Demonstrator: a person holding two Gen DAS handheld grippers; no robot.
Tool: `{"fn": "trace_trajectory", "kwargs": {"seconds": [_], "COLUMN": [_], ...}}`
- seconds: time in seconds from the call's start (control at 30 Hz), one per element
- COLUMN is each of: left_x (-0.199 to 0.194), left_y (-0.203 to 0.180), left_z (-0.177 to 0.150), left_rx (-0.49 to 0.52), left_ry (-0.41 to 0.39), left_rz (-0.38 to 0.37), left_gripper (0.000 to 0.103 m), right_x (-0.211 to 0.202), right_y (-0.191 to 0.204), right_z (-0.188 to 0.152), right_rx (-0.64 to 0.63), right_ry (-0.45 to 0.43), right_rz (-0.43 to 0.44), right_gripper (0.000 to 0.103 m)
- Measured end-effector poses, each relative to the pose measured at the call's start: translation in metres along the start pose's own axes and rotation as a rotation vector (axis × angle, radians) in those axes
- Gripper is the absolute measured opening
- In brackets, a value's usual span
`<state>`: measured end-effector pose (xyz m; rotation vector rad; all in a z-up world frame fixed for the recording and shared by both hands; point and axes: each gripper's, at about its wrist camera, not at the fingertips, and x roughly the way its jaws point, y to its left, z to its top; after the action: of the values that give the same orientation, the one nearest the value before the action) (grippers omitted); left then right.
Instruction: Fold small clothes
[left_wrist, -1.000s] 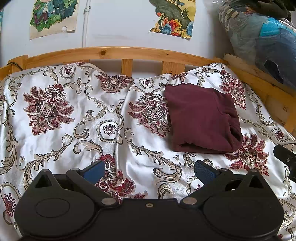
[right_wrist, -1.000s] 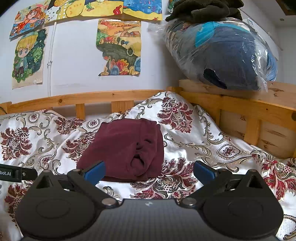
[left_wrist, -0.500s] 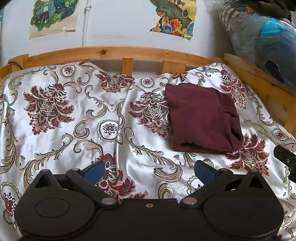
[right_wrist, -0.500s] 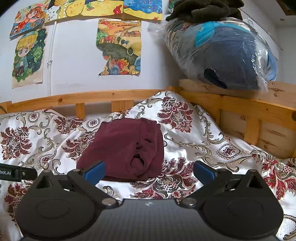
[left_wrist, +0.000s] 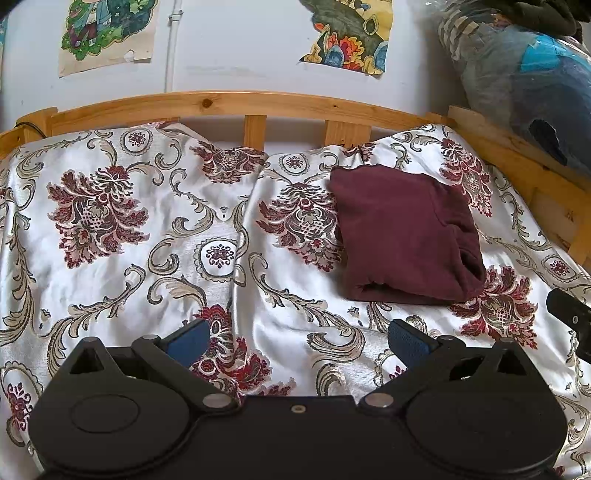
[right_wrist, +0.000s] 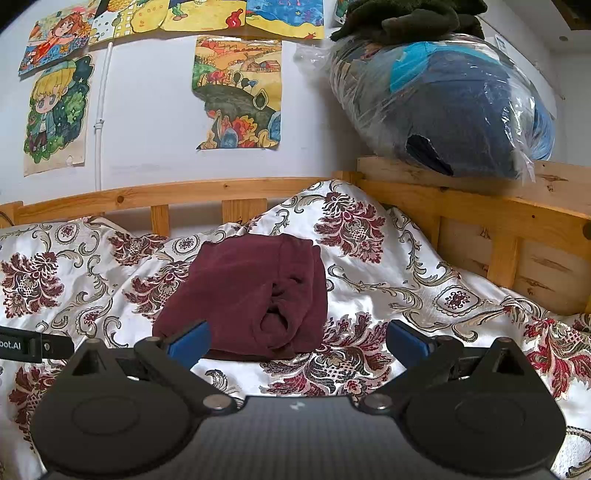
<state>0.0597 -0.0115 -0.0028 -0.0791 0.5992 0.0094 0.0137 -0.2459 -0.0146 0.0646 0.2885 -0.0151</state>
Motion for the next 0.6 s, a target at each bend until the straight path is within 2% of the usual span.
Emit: {"fn": "trace_trajectory", "kwargs": {"seconds": [0.6], "left_x": [0.0003], "left_y": [0.0004], "left_z": [0.0005], "left_rx": [0.000], "left_ry": [0.002], "left_rz": [-0.001], "left_gripper": [0.102], "right_x": [0.0006], "right_y": [-0.0002], "right_z": [-0.0002], "right_rx": [0.000], "right_ry": [0.002], "right_rz": [0.000], "right_gripper": [0.103]}}
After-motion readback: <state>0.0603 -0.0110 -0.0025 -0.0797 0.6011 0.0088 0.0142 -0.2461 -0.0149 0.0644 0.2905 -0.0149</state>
